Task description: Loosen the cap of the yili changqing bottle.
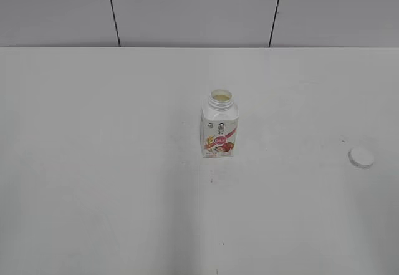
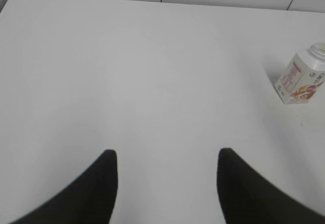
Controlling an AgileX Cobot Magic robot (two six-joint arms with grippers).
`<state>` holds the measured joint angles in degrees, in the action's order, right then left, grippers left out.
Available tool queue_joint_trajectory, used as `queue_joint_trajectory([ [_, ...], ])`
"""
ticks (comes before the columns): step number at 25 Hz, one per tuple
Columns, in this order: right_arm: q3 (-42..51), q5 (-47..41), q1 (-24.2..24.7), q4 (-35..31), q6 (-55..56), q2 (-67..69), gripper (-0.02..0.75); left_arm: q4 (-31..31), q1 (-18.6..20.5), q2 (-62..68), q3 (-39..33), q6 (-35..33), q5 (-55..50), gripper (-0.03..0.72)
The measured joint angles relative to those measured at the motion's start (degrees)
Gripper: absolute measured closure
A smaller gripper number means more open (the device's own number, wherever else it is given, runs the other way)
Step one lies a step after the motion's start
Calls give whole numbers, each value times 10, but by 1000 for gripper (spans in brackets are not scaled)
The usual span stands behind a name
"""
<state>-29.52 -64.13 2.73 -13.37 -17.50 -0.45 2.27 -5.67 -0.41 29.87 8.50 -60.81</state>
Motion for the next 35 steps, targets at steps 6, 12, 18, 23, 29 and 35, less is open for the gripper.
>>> queue_joint_trajectory([
  [6, 0, 1, 0, 0, 1, 0, 157, -14, 9, 0, 0, 0, 1, 317],
  [12, 0, 1, 0, 7, 1, 0, 157, -3, 9, 0, 0, 0, 1, 323],
  [18, 0, 2, 0, 25, 1, 0, 157, 24, 9, 0, 0, 0, 1, 323],
  [23, 0, 2, 0, 26, 1, 0, 157, 24, 9, 0, 0, 0, 2, 323],
  [29, 3, 5, 0, 27, 53, 0, 157, 25, 9, 0, 0, 0, 2, 323],
  [35, 5, 8, 0, 31, 66, 0, 157, 25, 9, 0, 0, 0, 2, 323],
])
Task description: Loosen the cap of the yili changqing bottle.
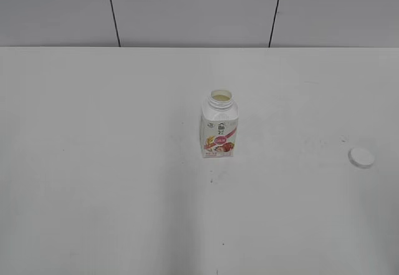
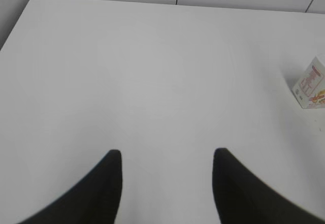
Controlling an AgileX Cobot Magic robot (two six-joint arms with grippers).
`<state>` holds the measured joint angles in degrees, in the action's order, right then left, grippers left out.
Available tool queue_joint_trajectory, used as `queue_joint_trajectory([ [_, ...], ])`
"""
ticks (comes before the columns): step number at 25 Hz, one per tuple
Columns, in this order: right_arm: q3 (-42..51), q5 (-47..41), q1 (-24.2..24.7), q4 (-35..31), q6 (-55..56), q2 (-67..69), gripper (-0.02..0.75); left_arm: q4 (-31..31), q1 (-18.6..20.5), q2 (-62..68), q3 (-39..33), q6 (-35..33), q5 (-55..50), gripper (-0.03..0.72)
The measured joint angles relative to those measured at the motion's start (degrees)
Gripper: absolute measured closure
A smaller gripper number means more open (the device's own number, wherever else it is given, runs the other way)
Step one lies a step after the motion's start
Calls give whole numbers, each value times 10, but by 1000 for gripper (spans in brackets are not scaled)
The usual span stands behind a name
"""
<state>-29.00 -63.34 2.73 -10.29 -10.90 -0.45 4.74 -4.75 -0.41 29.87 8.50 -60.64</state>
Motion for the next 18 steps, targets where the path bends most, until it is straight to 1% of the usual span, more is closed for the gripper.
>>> queue_joint_trajectory([
  [18, 0, 0, 0, 4, 4, 0, 157, 0, 0, 0, 0, -1, 0, 323],
])
